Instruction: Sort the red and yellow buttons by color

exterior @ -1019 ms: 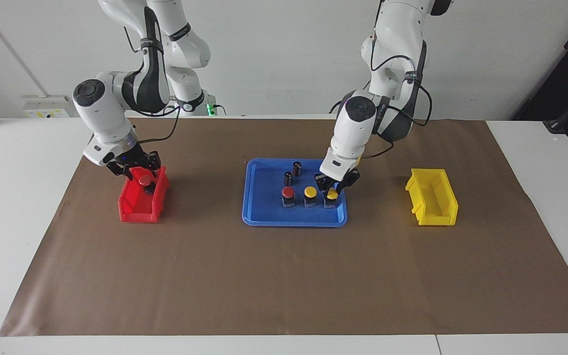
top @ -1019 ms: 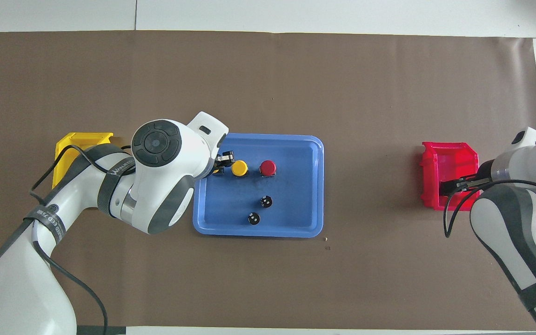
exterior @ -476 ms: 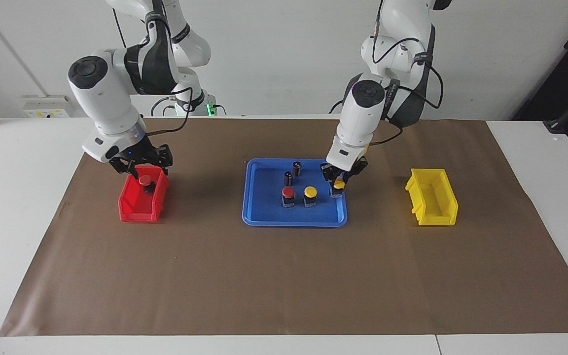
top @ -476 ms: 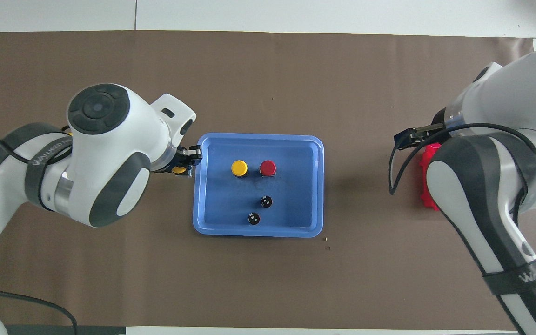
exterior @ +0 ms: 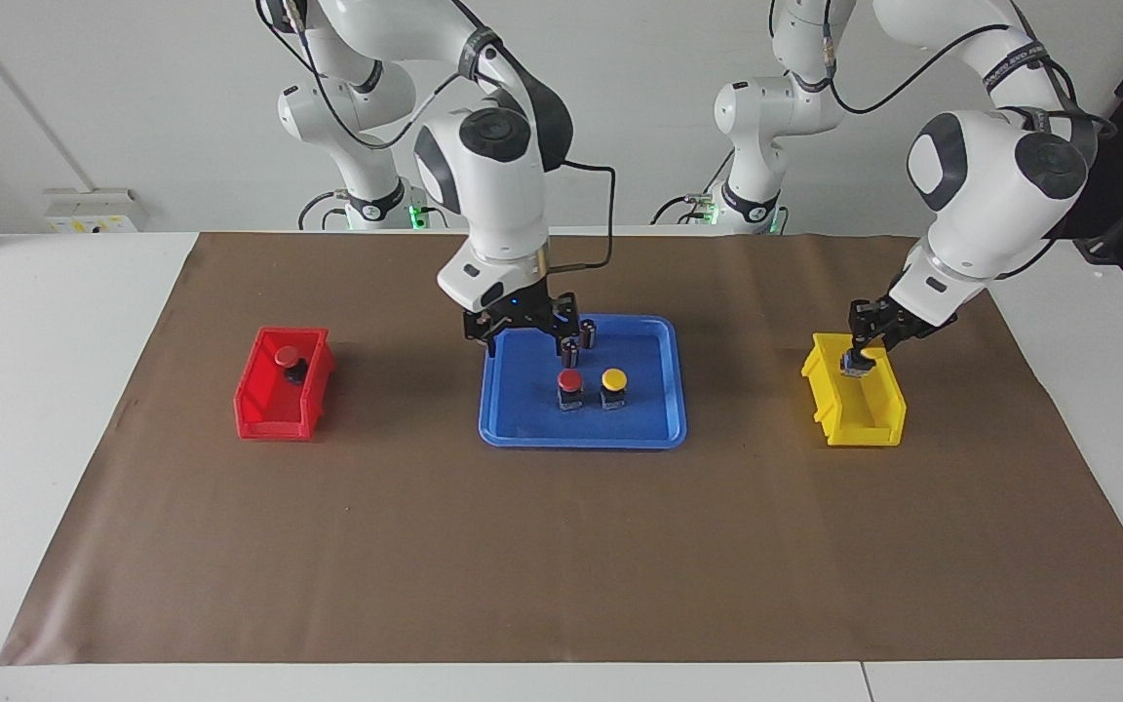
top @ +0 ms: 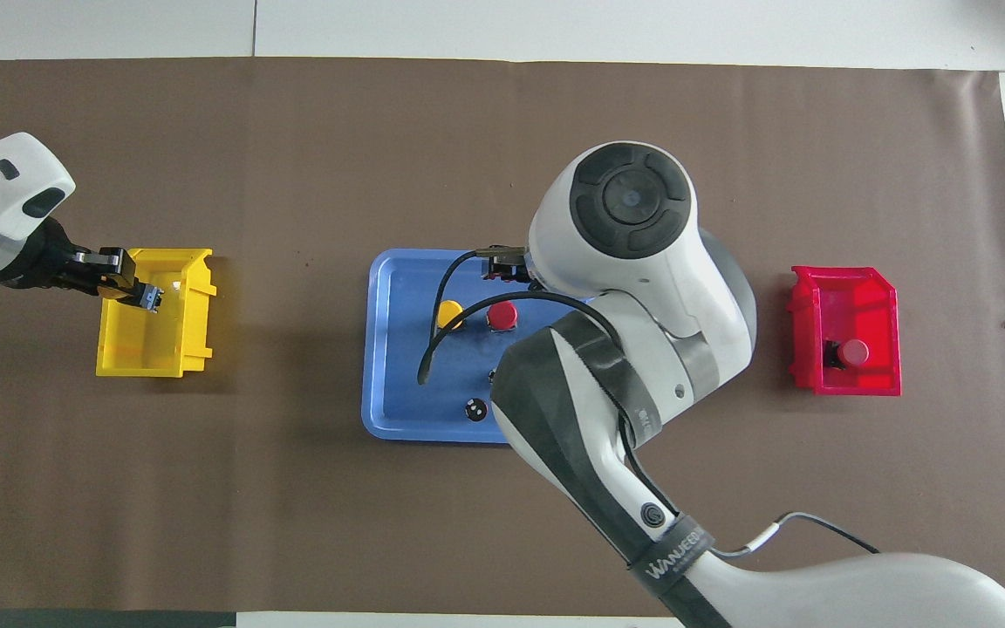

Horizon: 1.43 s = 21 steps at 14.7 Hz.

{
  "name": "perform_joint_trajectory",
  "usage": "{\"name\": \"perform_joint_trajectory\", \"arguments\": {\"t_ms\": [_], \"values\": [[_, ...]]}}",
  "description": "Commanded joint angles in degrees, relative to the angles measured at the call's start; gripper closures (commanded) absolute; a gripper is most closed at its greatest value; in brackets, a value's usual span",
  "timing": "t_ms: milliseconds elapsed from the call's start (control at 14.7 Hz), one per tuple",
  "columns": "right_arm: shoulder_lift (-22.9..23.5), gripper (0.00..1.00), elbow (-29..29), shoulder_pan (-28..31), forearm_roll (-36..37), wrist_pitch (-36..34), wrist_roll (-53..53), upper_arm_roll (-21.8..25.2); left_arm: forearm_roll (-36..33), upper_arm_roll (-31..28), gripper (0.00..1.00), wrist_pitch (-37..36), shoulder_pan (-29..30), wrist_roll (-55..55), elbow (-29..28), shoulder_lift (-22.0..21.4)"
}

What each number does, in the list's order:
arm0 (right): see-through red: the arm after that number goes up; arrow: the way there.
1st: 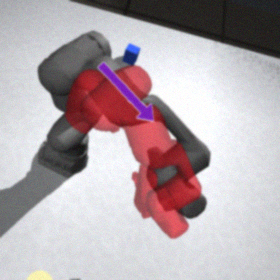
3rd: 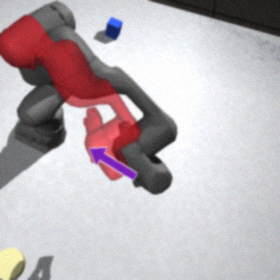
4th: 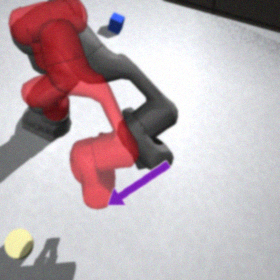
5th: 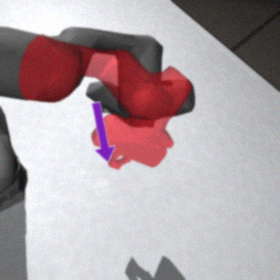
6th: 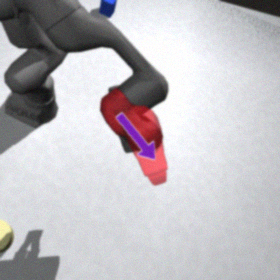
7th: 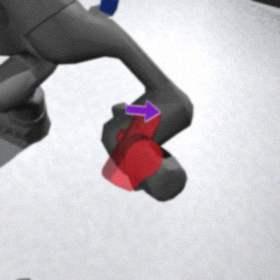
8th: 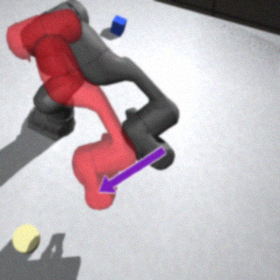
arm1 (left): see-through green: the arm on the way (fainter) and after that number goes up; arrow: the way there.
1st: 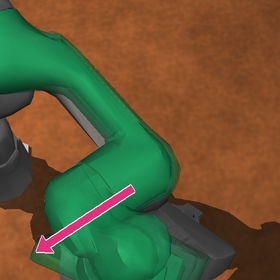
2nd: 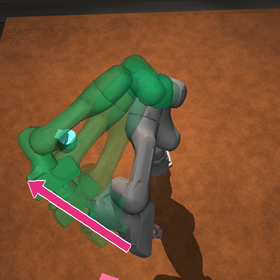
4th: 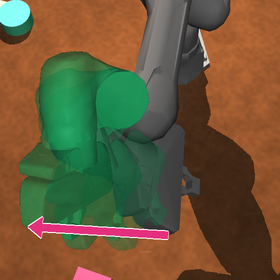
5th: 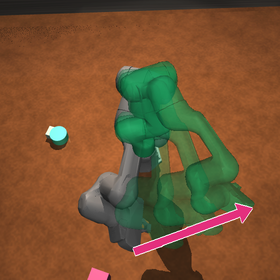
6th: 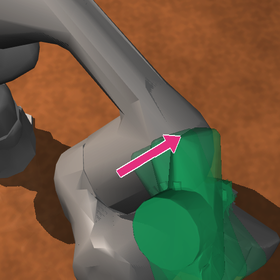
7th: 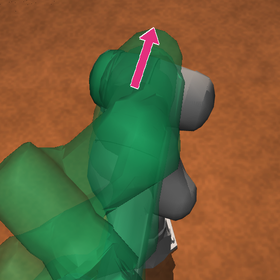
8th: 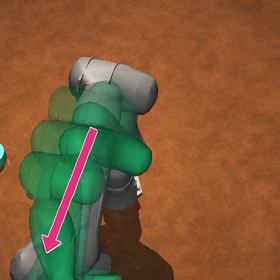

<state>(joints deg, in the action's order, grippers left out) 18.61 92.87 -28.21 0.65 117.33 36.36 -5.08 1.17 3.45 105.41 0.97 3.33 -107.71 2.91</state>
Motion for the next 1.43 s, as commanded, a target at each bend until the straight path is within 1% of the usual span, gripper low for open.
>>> {"name": "perform_joint_trajectory", "arguments": {"t_ms": [0,136,272,408,476,544,612,748,816,883,951,1019,1087,1223,1291,1359], "values": [[3.1,0.06,-1.0,-2.4,0.3,2.7,3.3,0.3,0.5,0.5,0.99,4.4,1.4,0.6,-6.5,-3.1],[4.8,0.11,0.0,-3.3,0.8,4.3,3.9,0.3,0.3,0.5,0.99,10.5,1.7,0.7,-11.4,-3.8],[4.7,0.17,1.5,-3.1,1.5,5.4,3.6,0.3,0.2,0.5,0.99,13.8,2.2,0.8,-13.6,-3.4],[4.6,0.21,3.0,-2.8,1.6,6.4,3.5,0.3,0.1,0.5,0.99,15.7,2.3,0.6,-16.5,-3.4],[4.4,0.22,4.3,-2.9,1.6,7.4,3.5,0.3,0.1,0.5,0.99,17.1,2.9,0.6,-18.0,-3.6],[4.0,0.23,6.3,-2.9,1.6,9.2,3.5,0.3,0.1,0.5,0.98,18.9,3.2,0.6,-18.4,-3.4],[3.6,0.24,7.5,-3.0,1.6,10.2,3.5,0.3,0.1,0.5,0.91,19.5,3.2,0.5,-18.5,-3.1],[3.4,0.26,8.7,-3.2,1.6,10.6,3.5,0.3,0.1,0.5,0.20,19.3,3.3,0.6,-18.4,-2.9],[3.1,0.28,9.3,-3.1,1.6,10.6,3.5,0.3,0.1,0.5,0.10,18.6,3.3,0.5,-18.0,-2.9],[2.9,0.31,9.5,-3.2,1.6,10.9,3.5,0.3,0.1,0.5,0.05,17.8,3.2,0.3,-17.5,-2.8],[2.9,0.37,9.8,-3.2,1.6,11.0,3.5,0.3,0.1,0.6,0.04,15.8,2.8,0.1,-16.0,-3.0],[2.9,0.45,9.8,-3.2,1.6,11.0,3.5,0.3,0.1,0.5,0.04,11.7,2.6,0.1,-13.3,-3.3],[2.9,0.54,9.8,-3.2,1.6,11.1,3.8,0.3,0.1,0.6,0.04,7.2,2.6,0.2,-10.0,-3.7],[2.9,0.73,9.7,-3.3,1.6,11.0,4.0,0.3,0.1,0.7,0.03,-2.4,2.5,0.3,-1.2,-3.6],[2.9,0.79,9.3,-3.3,1.6,10.5,3.8,0.3,0.1,1.0,0.00,-5.7,2.3,0.3,2.3,-3.2],[3.0,0.79,7.9,-3.0,1.6,9.0,3.4,0.4,0.1,1.1,0.00,-7.2,1.2,0.2,3.9,-3.1]]}}
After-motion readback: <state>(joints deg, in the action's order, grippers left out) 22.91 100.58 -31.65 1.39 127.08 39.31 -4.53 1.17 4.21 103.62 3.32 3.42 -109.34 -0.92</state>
